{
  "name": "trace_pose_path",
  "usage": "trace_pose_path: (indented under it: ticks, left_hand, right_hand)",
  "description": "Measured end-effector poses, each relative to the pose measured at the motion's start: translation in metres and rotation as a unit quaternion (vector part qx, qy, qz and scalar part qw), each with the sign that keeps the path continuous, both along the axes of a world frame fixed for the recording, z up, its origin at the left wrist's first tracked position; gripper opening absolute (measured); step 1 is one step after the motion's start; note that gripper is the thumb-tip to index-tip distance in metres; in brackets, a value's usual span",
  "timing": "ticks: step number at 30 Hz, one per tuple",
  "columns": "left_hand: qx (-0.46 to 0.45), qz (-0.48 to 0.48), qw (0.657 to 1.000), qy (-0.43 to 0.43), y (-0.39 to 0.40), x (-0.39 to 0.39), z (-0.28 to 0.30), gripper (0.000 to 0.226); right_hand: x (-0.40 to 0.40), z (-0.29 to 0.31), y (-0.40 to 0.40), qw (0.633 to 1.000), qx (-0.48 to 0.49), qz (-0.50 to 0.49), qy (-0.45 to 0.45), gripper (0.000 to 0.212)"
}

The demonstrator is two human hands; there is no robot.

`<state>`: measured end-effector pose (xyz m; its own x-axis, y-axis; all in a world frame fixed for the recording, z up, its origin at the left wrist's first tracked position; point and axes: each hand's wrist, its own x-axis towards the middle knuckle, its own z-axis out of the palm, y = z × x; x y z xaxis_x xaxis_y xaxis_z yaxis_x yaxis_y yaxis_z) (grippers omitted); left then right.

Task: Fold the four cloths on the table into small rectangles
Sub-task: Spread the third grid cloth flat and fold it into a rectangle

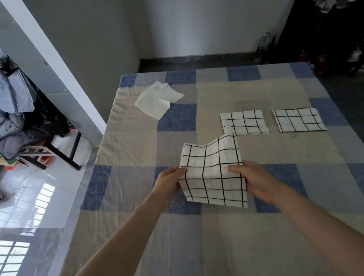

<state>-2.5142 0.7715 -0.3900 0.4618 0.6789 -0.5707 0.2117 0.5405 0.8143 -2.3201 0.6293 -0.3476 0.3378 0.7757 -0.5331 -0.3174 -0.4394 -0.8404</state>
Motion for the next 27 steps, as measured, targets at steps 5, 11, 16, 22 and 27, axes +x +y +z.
trace_pose_path:
  ticks: [5,11,16,22,27]
  left_hand:
    - [0.152,0.032,0.988,0.014,0.002,0.006,0.019,0.027]
    - [0.299,-0.090,0.944,0.102,-0.037,-0.036,-0.024,0.036]
    - [0.350,-0.197,0.878,0.261,-0.069,-0.061,-0.059,0.040]
    - [0.391,-0.207,0.849,0.288,-0.072,-0.059,-0.060,0.041]
    - [0.431,-0.248,0.798,0.340,-0.072,-0.055,-0.056,0.044]
  right_hand:
    - [0.009,0.003,-0.001,0.984,0.005,-0.001,-0.179,0.030]
    - [-0.024,-0.036,-0.048,0.954,-0.042,0.051,-0.291,0.026]
    - [-0.037,-0.111,-0.084,0.893,-0.154,0.085,-0.414,0.055]
    - [-0.042,-0.128,-0.087,0.867,-0.187,0.070,-0.457,0.048]
    - [-0.048,-0.111,-0.083,0.867,-0.195,0.059,-0.456,0.039]
